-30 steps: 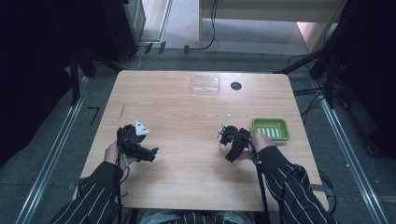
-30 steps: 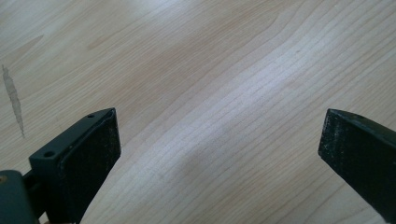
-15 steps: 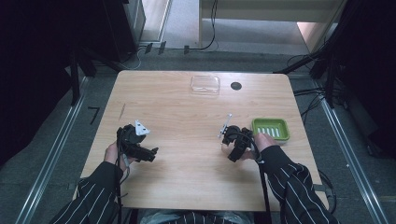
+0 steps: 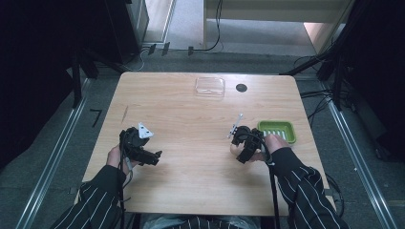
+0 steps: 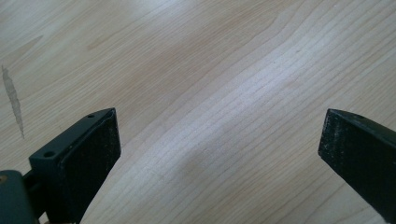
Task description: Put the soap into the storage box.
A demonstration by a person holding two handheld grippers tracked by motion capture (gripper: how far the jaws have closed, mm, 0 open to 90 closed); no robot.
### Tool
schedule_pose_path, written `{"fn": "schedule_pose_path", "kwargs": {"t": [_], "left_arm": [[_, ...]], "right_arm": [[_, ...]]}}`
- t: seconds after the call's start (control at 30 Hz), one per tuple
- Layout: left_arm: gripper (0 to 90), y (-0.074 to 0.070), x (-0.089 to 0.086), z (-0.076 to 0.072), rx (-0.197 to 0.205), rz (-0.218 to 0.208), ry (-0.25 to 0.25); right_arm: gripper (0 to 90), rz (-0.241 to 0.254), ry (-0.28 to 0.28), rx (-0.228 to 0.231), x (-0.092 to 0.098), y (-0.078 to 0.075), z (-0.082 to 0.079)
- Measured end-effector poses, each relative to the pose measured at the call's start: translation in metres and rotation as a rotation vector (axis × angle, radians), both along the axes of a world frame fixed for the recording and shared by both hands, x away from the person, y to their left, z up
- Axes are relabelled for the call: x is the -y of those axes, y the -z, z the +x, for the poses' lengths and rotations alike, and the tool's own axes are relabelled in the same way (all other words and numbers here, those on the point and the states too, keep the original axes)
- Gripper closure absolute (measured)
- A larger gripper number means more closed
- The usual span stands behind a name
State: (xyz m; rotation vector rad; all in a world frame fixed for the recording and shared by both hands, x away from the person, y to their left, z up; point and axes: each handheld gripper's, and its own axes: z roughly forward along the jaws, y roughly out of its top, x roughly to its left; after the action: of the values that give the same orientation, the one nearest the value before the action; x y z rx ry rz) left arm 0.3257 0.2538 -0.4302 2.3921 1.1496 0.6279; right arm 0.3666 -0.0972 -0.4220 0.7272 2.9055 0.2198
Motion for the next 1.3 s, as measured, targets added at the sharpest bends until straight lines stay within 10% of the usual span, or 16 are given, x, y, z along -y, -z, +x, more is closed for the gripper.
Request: {"fn": "schedule_pose_path", "kwargs": {"t": [1.3], "left_arm": [[0.0,0.001,0.000,0.000,0.001,-0.002,0.001]], "right_arm": [[33.6,0.011,0.028,0.021,0.030,-0.019,0.009]]}}
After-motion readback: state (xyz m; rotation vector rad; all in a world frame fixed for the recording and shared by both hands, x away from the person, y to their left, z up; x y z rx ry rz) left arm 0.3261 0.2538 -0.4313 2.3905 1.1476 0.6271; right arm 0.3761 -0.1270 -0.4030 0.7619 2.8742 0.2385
